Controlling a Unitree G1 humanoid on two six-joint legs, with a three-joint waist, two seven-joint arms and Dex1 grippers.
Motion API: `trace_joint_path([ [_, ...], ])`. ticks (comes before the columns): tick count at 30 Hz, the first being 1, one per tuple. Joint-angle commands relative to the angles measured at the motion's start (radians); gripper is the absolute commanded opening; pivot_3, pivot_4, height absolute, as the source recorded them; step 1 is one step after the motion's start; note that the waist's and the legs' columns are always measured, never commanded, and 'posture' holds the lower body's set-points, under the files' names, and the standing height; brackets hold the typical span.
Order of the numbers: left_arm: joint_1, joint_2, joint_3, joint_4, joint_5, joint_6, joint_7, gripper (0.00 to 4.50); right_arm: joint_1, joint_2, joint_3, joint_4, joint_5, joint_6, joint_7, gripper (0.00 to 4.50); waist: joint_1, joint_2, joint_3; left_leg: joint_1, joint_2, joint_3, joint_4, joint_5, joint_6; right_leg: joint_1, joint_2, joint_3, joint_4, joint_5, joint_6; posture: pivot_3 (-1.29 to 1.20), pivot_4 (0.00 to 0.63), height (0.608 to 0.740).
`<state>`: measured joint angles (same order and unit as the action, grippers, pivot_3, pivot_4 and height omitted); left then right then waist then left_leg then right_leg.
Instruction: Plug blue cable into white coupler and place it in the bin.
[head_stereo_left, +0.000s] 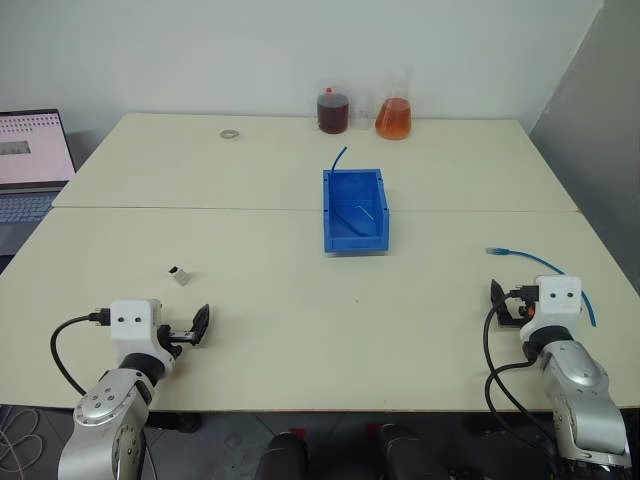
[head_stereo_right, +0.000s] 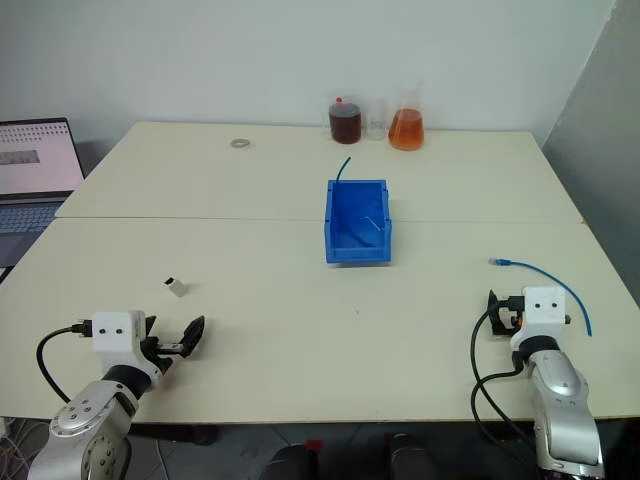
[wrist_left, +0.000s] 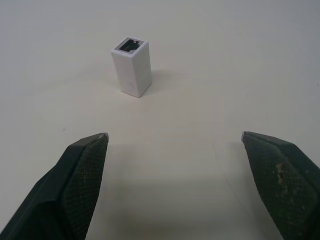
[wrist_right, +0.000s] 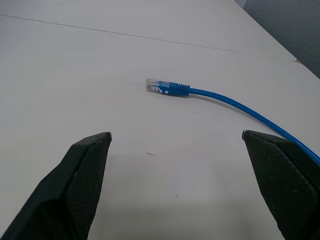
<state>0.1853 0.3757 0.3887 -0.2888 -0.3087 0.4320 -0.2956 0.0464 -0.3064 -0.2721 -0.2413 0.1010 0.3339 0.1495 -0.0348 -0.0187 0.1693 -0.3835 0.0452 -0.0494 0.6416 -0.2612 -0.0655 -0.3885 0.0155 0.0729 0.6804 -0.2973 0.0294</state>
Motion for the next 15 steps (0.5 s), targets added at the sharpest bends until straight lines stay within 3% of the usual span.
trace_joint_path([
  [1,-0.006,0.010,0.001,-0.052,-0.007,-0.010,-0.005,4.50,0.007,0.000,-0.008,-0.042,0.002,-0.019,-0.004,4.47,0.000,0.000,0.000,0.000,0.000,0.000,0.000,0.000,0.000,0.000,0.000,0.000,0.000,0.000,0.000,0.00,0.150,0.740],
  [6,-0.033,0.029,-0.070,-0.118,-0.038,0.051,-0.053,4.50,0.013,-0.008,-0.015,-0.051,0.008,-0.009,0.002,4.47,0.000,0.000,0.000,0.000,0.000,0.000,0.000,0.000,0.000,0.000,0.000,0.000,0.000,0.000,0.000,0.00,0.150,0.740],
  [11,-0.167,0.119,-0.219,-0.203,-0.092,0.157,-0.186,4.50,-0.004,-0.026,-0.030,-0.072,0.030,0.028,0.018,4.47,0.004,-0.001,0.000,0.000,0.000,-0.001,0.001,0.000,0.000,0.000,0.000,-0.001,0.001,0.000,0.000,0.00,0.150,0.740],
  [15,-0.339,0.196,-0.384,-0.190,-0.126,0.189,-0.365,4.50,-0.064,-0.135,-0.031,-0.033,0.064,0.048,0.134,4.47,0.002,0.001,0.001,0.000,-0.001,0.000,0.001,0.000,0.000,0.000,0.000,0.000,0.000,0.000,0.000,0.00,0.150,0.740],
])
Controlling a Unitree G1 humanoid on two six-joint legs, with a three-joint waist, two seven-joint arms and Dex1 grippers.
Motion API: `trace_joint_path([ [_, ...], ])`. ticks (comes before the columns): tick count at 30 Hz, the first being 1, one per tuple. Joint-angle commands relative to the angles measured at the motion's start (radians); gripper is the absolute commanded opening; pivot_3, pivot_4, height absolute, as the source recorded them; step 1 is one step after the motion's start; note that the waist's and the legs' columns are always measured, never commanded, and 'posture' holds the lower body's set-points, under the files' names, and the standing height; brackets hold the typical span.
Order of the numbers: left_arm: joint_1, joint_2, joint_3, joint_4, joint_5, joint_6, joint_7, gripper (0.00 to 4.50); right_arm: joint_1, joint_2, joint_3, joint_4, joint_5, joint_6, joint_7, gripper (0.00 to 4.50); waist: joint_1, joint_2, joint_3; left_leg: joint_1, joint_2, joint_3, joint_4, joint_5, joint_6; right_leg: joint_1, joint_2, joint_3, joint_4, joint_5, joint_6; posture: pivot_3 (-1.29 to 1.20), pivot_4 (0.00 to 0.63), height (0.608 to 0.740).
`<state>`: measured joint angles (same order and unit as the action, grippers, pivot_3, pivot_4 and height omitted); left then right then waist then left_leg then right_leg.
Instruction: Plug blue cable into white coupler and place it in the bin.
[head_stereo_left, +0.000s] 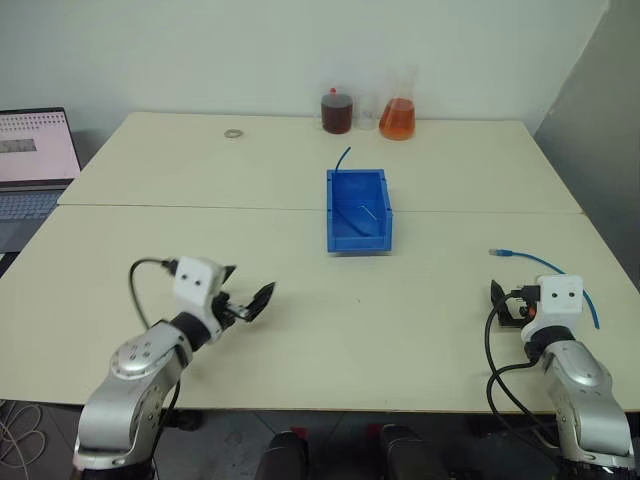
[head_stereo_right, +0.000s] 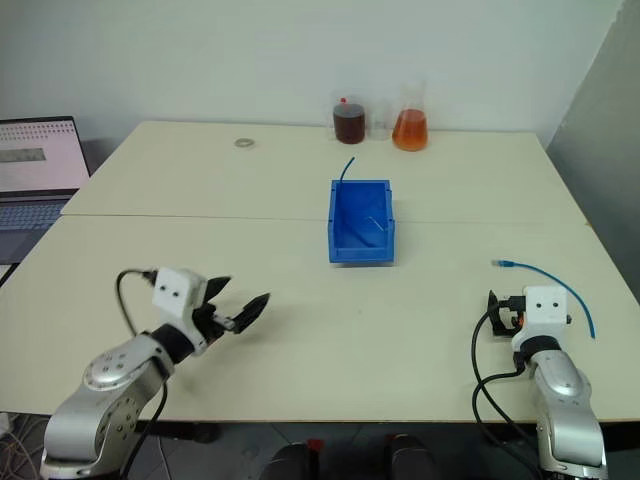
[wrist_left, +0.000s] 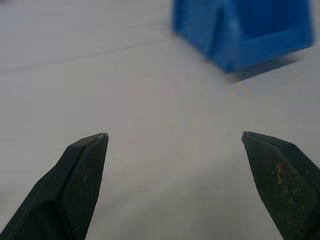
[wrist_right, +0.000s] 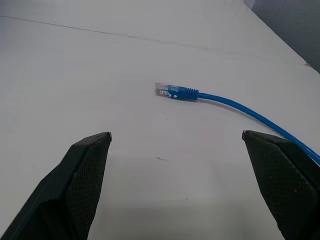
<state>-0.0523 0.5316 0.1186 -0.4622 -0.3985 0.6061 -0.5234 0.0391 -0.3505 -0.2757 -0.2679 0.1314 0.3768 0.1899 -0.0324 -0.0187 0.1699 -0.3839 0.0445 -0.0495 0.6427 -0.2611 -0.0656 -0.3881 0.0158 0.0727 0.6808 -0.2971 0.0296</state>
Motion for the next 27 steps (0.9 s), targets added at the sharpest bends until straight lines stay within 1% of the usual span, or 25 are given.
trace_joint_path([
  [1,-0.138,0.047,-0.147,-0.004,-0.039,0.013,-0.173,4.50,-0.073,-0.128,-0.026,0.017,0.044,0.000,0.136,4.47,-0.001,0.001,0.001,0.000,0.000,0.000,0.000,0.000,0.000,0.000,0.000,0.000,0.000,0.000,0.000,0.00,0.150,0.740],
  [4,-0.245,0.042,-0.248,0.057,-0.017,-0.018,-0.261,4.50,-0.144,-0.252,-0.016,0.133,0.076,-0.017,0.287,4.47,-0.003,0.001,0.001,0.000,-0.001,0.001,0.001,0.000,0.000,0.000,0.000,0.000,0.000,0.000,0.001,0.00,0.150,0.740],
  [8,-0.358,-0.015,-0.318,0.169,0.015,-0.060,-0.293,4.50,-0.255,-0.374,0.024,0.339,0.072,-0.077,0.451,4.47,-0.003,0.001,0.001,0.000,0.000,0.000,0.001,0.000,0.001,0.000,0.001,0.000,0.000,0.001,-0.001,0.00,0.150,0.740],
  [11,-0.451,-0.085,-0.379,0.262,0.037,-0.091,-0.327,4.50,-0.479,-0.465,0.089,0.687,0.020,-0.201,0.595,4.47,-0.006,0.000,0.004,0.000,-0.001,0.001,0.002,0.000,0.001,0.000,0.001,0.001,0.000,0.002,-0.002,0.00,0.150,0.740],
  [12,-0.469,-0.097,-0.397,0.281,0.044,-0.100,-0.343,4.50,-0.558,-0.482,0.108,0.795,0.011,-0.214,0.642,4.47,-0.008,0.001,0.005,0.000,-0.001,0.002,0.003,0.000,0.001,0.000,0.001,0.001,0.000,0.004,-0.003,0.00,0.150,0.740],
  [15,-0.493,-0.121,-0.427,0.312,0.056,-0.118,-0.374,4.50,-0.718,-0.504,0.161,1.022,-0.027,-0.272,0.723,4.47,-0.012,0.002,0.007,0.000,-0.002,0.003,0.003,0.000,0.001,0.000,0.000,0.003,-0.001,0.004,-0.003,0.00,0.150,0.740],
  [19,-0.514,-0.160,-0.448,0.334,0.073,-0.129,-0.378,4.50,-0.870,-0.512,0.215,1.250,-0.080,-0.315,0.805,4.47,-0.013,0.002,0.008,-0.001,-0.001,0.002,0.001,0.000,0.001,0.000,0.000,0.001,-0.001,0.004,-0.005,0.00,0.150,0.740],
  [23,-0.528,-0.184,-0.454,0.350,0.084,-0.126,-0.376,4.50,-0.945,-0.522,0.260,1.372,-0.122,-0.352,0.883,4.47,-0.008,0.003,0.008,-0.004,-0.002,0.002,0.002,0.000,0.001,-0.001,-0.003,0.000,-0.001,0.004,-0.005,0.00,0.150,0.740],
  [27,-0.535,-0.210,-0.453,0.363,0.100,-0.130,-0.361,4.50,-0.956,-0.551,0.315,1.452,-0.182,-0.398,0.984,4.47,-0.005,0.003,0.008,-0.004,-0.004,0.002,0.003,0.000,0.001,-0.001,-0.004,0.000,-0.001,0.004,-0.005,0.00,0.150,0.740],
])
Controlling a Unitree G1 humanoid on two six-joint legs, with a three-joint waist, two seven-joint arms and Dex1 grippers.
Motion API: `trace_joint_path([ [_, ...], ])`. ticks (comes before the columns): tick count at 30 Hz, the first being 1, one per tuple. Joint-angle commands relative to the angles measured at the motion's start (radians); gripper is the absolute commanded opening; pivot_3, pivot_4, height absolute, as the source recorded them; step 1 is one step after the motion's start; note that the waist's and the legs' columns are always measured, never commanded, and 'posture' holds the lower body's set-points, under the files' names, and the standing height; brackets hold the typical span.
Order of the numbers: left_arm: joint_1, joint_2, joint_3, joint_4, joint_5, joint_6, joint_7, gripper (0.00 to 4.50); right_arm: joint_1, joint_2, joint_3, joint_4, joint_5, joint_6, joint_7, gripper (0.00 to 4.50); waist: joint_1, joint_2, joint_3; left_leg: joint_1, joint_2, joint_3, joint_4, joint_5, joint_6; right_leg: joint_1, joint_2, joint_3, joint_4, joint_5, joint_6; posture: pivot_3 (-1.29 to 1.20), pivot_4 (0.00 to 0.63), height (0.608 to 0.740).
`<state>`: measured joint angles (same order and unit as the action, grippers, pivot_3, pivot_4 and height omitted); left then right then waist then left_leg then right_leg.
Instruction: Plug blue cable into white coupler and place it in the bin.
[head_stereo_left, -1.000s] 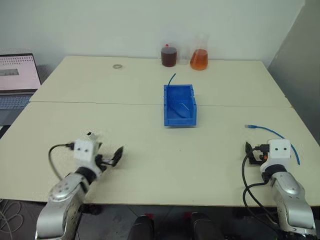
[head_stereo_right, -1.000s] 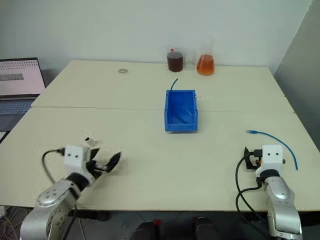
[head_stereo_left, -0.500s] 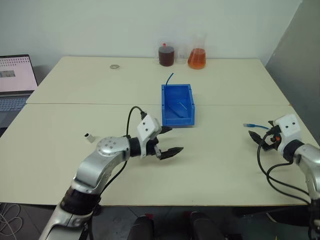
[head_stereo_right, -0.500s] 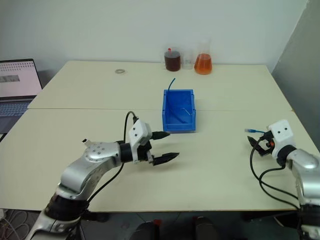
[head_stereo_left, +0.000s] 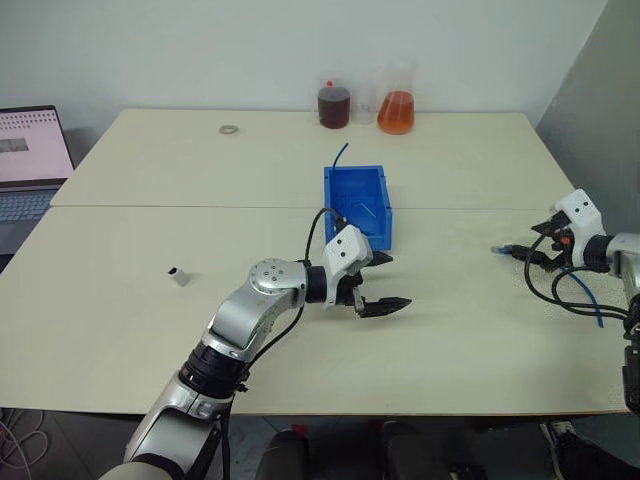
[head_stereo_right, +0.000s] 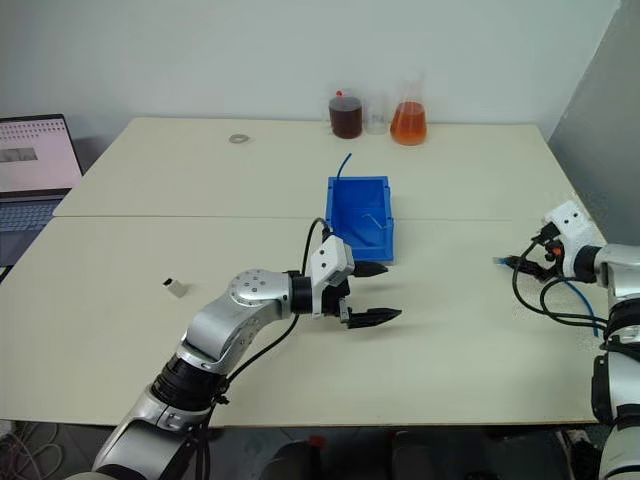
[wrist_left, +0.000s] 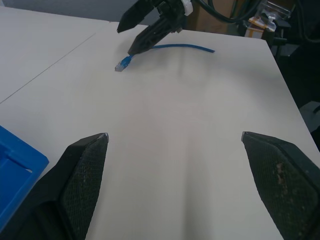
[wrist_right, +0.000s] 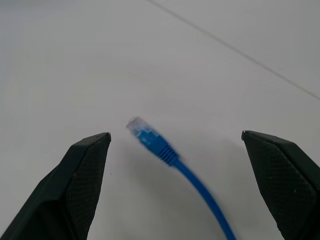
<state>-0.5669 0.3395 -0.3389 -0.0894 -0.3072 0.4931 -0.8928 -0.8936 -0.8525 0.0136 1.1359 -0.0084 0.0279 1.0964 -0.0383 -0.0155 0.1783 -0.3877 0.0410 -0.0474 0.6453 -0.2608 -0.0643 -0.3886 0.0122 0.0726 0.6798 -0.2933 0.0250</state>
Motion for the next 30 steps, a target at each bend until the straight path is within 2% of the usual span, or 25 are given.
trace_joint_path([
  [1,-0.020,-0.021,0.005,-0.012,0.009,-0.014,0.010,4.50,-0.022,-0.055,0.033,0.062,-0.054,-0.059,0.088,4.47,0.002,0.000,0.000,0.000,0.000,0.000,0.000,0.000,0.000,0.000,0.000,0.000,0.000,0.000,0.000,0.00,0.150,0.740],
  [20,0.002,-0.036,0.016,-0.052,0.001,0.019,0.050,4.50,-0.036,-0.094,-0.015,0.174,-0.084,-0.018,-0.065,4.47,0.005,0.000,0.000,0.002,0.000,0.000,0.000,0.001,-0.001,0.001,0.000,0.000,0.001,0.000,0.000,0.00,0.150,0.740],
  [25,-0.006,-0.042,0.006,-0.047,0.003,0.020,0.045,4.50,-0.015,-0.097,-0.021,0.183,-0.089,0.022,-0.099,4.47,0.004,0.000,0.000,0.002,0.000,0.000,0.000,0.000,-0.001,0.001,0.000,0.000,0.001,0.000,0.000,0.00,0.150,0.740],
  [30,-0.009,-0.043,0.009,-0.050,-0.001,0.027,0.044,4.50,-0.011,-0.084,-0.055,0.194,-0.060,0.139,-0.079,4.47,0.005,0.000,0.000,0.002,0.000,0.000,0.000,0.001,-0.001,0.001,0.000,0.000,0.001,0.000,0.000,0.00,0.150,0.740],
])
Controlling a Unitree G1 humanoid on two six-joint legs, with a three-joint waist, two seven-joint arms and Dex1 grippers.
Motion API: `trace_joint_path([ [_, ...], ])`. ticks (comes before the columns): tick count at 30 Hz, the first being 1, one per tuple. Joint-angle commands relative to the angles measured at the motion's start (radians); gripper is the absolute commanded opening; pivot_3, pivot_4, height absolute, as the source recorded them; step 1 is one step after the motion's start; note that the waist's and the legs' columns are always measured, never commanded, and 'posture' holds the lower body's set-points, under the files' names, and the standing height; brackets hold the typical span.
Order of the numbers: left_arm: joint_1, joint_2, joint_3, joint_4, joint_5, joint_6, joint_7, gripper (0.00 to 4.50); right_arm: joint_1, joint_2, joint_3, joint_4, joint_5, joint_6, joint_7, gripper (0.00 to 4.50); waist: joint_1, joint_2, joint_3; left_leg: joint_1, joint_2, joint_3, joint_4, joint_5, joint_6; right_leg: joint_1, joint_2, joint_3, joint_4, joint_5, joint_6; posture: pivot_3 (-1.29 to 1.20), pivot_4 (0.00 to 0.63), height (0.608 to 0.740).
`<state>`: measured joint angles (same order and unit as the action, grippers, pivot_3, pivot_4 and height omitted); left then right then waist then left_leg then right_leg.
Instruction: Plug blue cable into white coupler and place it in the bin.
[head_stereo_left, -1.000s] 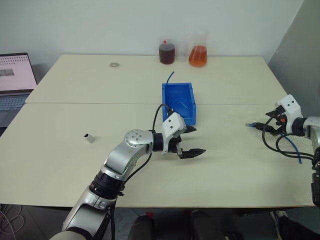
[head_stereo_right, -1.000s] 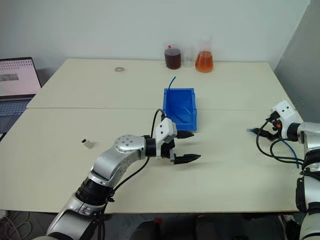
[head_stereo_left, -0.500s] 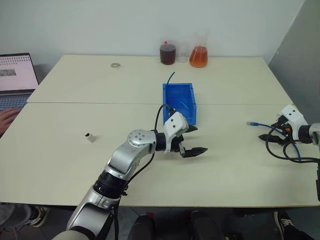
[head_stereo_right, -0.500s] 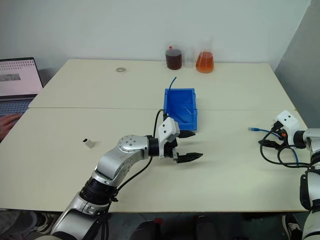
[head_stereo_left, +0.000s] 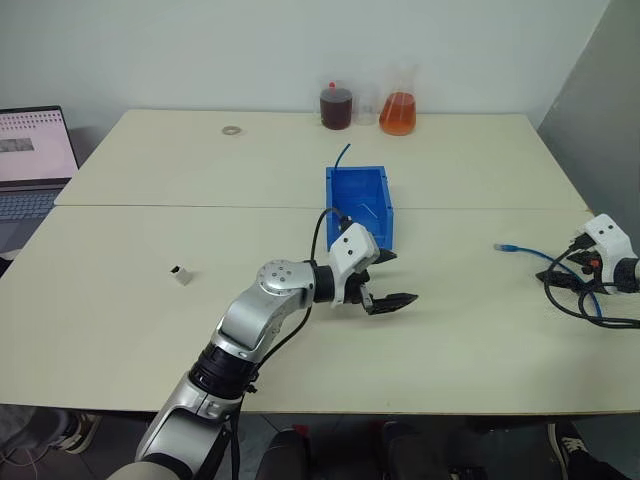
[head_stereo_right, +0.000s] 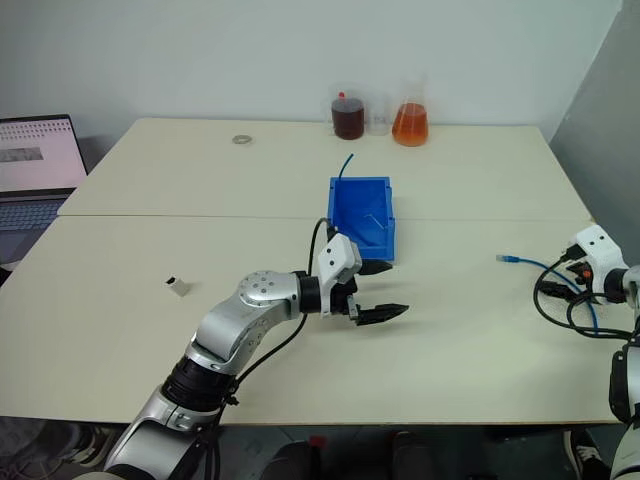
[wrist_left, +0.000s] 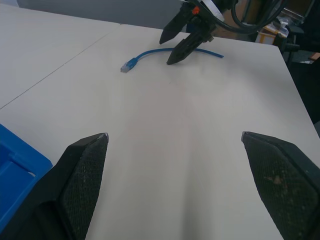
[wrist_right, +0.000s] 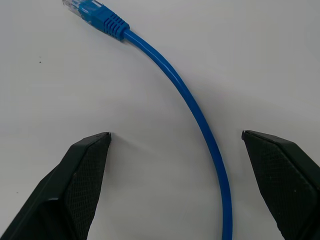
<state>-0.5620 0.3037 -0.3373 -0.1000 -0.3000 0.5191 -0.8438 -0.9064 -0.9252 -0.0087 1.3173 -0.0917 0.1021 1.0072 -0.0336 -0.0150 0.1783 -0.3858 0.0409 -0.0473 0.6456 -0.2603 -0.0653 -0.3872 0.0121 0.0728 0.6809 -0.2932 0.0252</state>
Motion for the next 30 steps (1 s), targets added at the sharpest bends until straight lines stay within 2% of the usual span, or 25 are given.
trace_joint_path([
  [1,-0.013,-0.007,0.007,-0.043,-0.009,0.003,-0.006,4.50,-0.003,-0.008,-0.045,0.015,0.031,0.089,0.006,4.47,0.000,0.000,0.000,0.000,0.000,0.000,0.000,0.000,0.000,0.000,0.000,0.000,0.000,0.000,0.000,0.00,0.150,0.740],
  [2,-0.011,-0.006,0.007,-0.048,-0.010,0.007,-0.005,4.50,-0.006,-0.006,-0.055,0.016,0.036,0.105,0.000,4.47,0.000,0.000,0.000,0.000,0.000,0.000,0.000,0.000,0.000,0.000,0.000,0.000,0.000,0.000,0.000,0.00,0.150,0.740],
  [3,-0.009,-0.005,0.007,-0.052,-0.010,0.010,-0.005,4.50,-0.007,-0.004,-0.066,0.017,0.043,0.120,-0.008,4.09,0.000,0.000,0.000,0.000,0.000,0.000,0.000,0.000,0.000,0.000,0.000,0.000,0.000,0.000,0.000,0.00,0.150,0.740],
  [4,-0.008,-0.005,0.008,-0.055,-0.011,0.014,-0.004,4.50,-0.007,-0.002,-0.074,0.017,0.049,0.136,-0.011,3.93,0.000,0.000,0.000,0.000,0.000,0.000,0.000,0.000,0.000,0.000,0.000,0.000,0.000,0.000,0.000,0.00,0.150,0.740],
  [8,-0.002,-0.001,0.013,-0.076,-0.016,0.033,0.002,4.50,-0.004,0.001,-0.094,0.013,0.057,0.172,0.001,2.83,0.000,0.000,0.000,0.000,0.000,0.000,0.000,0.000,0.000,0.000,0.000,0.000,0.000,0.000,0.000,0.00,0.150,0.740],
  [16,0.002,0.013,0.023,-0.081,-0.015,0.039,0.003,4.50,0.003,0.011,-0.091,0.003,0.040,0.155,0.027,0.71,-0.002,0.000,0.000,0.001,0.000,0.000,0.000,0.000,0.000,0.001,0.000,0.000,0.000,0.000,0.000,0.00,0.150,0.740],
  [19,-0.008,0.015,0.028,-0.068,-0.013,0.034,0.001,4.50,0.008,0.011,-0.088,0.002,0.037,0.152,0.042,0.07,-0.002,0.000,0.000,0.001,0.000,0.000,0.000,0.000,0.000,0.001,0.000,0.000,0.000,0.000,0.000,0.00,0.150,0.740],
  [27,0.000,0.033,0.045,-0.063,-0.011,0.027,-0.004,4.50,0.025,-0.006,-0.082,-0.006,0.029,0.127,0.076,0.07,-0.002,0.000,0.000,0.002,0.000,0.000,0.000,0.000,0.000,0.001,0.000,0.000,0.000,0.000,0.000,0.00,0.150,0.740],
  [30,0.014,0.053,0.061,-0.077,-0.012,0.030,0.001,4.50,0.044,-0.019,-0.059,-0.024,0.013,0.085,0.136,0.07,-0.001,0.000,0.000,0.002,0.000,0.000,0.000,0.000,0.000,0.001,0.000,0.000,0.000,0.000,0.000,0.00,0.150,0.740],
])
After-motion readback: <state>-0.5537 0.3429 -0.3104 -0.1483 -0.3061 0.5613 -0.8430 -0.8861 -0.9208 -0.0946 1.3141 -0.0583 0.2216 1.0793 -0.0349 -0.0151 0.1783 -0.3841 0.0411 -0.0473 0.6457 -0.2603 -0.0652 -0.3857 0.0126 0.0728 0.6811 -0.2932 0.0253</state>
